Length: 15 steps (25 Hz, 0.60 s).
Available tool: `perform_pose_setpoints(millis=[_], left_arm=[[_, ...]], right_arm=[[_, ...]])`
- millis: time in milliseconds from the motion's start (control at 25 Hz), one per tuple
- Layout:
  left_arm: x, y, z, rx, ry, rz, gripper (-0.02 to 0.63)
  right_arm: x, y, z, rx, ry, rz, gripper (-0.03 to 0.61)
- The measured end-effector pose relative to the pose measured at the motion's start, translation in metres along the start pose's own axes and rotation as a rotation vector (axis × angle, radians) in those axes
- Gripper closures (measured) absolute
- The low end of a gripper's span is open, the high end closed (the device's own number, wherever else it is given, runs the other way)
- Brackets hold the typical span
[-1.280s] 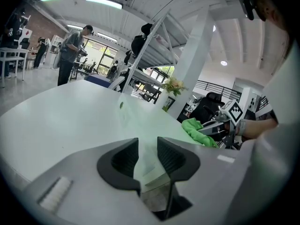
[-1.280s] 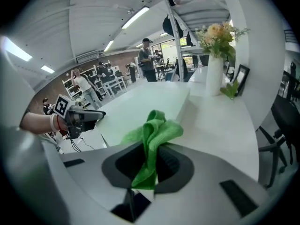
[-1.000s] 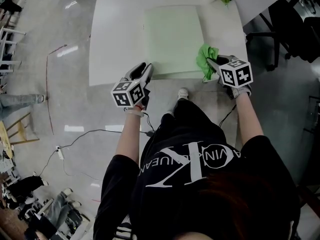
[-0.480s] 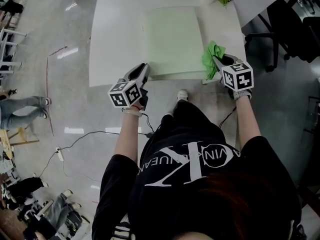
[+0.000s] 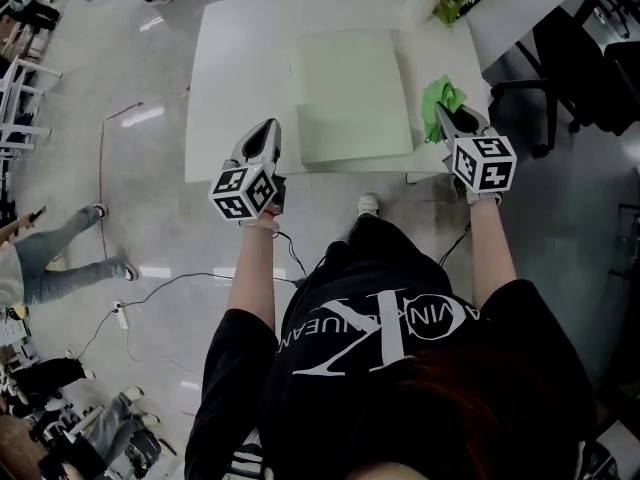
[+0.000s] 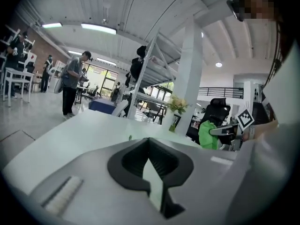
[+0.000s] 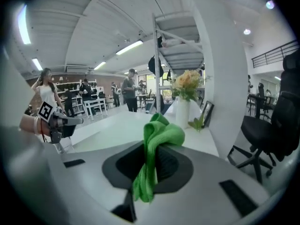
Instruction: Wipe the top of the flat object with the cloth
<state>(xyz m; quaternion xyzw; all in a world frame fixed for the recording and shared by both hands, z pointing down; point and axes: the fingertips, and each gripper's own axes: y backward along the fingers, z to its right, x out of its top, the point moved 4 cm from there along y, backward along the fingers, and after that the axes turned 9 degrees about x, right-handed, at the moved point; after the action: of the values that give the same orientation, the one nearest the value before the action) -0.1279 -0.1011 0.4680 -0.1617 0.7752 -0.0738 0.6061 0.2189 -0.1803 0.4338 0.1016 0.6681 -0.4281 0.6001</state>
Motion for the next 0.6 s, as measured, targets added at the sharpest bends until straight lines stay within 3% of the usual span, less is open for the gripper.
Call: perform_pose_setpoints(millis=[600], left_arm=[[0.071,0.008,0.005,0.043,-0.128,0.197,0.603]], right_arm=[[0.061,0.002,-0.017,0.013,0.106,0.183,0.528]])
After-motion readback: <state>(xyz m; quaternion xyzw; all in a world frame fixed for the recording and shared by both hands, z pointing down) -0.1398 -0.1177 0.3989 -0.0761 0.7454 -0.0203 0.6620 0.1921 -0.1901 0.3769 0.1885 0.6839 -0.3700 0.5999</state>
